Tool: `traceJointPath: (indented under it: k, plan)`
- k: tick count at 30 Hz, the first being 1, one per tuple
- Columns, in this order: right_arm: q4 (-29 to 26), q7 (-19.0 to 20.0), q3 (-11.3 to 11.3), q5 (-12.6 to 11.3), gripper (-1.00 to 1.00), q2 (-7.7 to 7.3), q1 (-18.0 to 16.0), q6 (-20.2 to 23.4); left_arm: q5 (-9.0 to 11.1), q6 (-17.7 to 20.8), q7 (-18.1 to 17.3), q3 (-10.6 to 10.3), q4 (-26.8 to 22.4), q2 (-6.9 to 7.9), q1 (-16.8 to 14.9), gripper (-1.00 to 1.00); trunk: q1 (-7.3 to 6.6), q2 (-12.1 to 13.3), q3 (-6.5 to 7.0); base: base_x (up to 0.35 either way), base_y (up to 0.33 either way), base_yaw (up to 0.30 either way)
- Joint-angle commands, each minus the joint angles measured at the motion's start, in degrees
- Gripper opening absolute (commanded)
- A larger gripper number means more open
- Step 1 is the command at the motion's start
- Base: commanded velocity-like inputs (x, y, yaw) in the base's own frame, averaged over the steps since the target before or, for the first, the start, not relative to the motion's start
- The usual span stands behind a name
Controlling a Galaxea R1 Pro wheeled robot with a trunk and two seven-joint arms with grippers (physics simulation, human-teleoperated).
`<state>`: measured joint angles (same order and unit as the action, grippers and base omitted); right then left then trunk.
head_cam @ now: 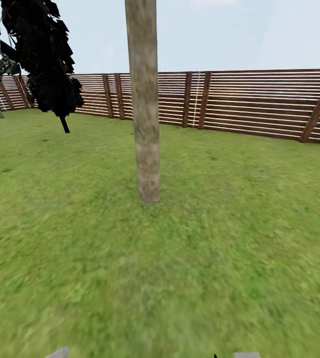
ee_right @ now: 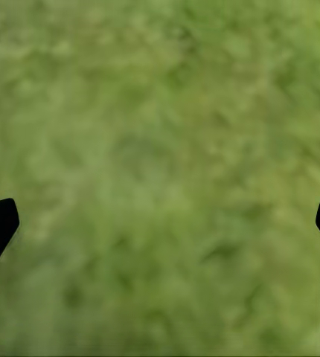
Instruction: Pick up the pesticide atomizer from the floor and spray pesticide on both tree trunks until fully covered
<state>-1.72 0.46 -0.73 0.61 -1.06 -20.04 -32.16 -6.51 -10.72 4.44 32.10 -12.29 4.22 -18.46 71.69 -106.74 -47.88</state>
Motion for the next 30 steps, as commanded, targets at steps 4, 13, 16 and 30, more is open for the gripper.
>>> traceJointPath:
  k: [4, 13, 16, 30]
  plan:
    - [0.0, -0.2, -0.1, -0.1, 1.0, 0.0, 0.0, 0.0, -0.1, 0.0, 0.0, 0.0, 0.1, -0.06, 0.0, -1.0, 0.0, 0.0, -0.2, 0.34, 0.105, 0.157]
    - [0.0, -0.2, -0.1, 0.0, 1.0, -0.13, 0.0, 0.0, -0.2, 0.0, 0.0, 0.0, 0.1, -0.14, 0.0, -1.0, 0.0, 0.0, -0.43, 0.313, 0.157, 0.079]
    - [0.1, -0.2, -0.1, 0.1, 1.0, -0.17, 0.0, 0.0, -0.2, -0.1, 0.0, 0.0, 0.1, -0.16, 0.0, -1.0, 0.0, 0.0, -0.44, 0.305, 0.165, 0.001]
    - [0.1, -0.3, -0.1, 0.1, 1.0, -0.17, 0.0, 0.0, -0.2, -0.1, 0.0, 0.0, 0.0, -0.17, 0.0, -1.0, 0.0, 0.0, -0.44, 0.305, 0.165, 0.0]
